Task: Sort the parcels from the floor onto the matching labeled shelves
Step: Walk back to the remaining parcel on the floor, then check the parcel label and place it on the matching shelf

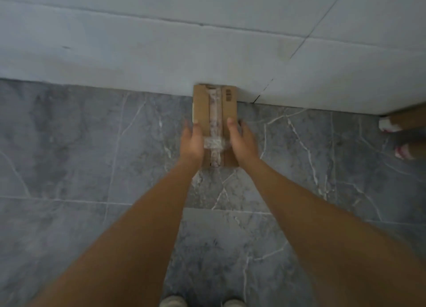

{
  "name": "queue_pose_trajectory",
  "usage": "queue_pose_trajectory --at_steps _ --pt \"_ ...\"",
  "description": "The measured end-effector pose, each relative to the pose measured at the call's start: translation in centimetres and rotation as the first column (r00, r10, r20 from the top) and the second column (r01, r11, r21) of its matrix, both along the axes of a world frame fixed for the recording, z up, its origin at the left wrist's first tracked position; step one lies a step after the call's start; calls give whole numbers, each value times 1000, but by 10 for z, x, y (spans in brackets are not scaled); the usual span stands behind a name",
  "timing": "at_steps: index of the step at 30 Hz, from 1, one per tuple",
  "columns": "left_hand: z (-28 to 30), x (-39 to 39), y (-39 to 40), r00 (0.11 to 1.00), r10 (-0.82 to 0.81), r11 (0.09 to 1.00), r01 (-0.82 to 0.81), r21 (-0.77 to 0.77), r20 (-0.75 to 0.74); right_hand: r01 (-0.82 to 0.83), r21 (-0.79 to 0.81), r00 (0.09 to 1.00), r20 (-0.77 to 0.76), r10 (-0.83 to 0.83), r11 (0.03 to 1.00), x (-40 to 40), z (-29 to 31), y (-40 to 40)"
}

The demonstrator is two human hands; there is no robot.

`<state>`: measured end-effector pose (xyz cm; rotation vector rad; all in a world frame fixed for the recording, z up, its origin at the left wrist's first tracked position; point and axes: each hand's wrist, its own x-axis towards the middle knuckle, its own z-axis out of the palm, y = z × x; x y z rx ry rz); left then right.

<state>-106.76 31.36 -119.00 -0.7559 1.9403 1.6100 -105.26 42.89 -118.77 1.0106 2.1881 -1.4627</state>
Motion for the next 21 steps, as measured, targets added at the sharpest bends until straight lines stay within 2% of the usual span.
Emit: queue_pose_trajectory --at_steps 5,9,14,21 --pt "-11 -15 1 997 15 998 -19 60 78 125 -106 992 19 -123 987 -13 -10 -11" --pt "16 -10 -11 995 26 999 -28 22 100 99 -113 995 31 -97 989 -10 18 -24" --pt "86 3 -19 992 22 999 -28 42 124 149 -147 989 30 -146 978 1 89 -32" --pt "226 1 -25 995 -37 999 36 10 88 230 -185 971 -22 -238 955 14 222 -43"
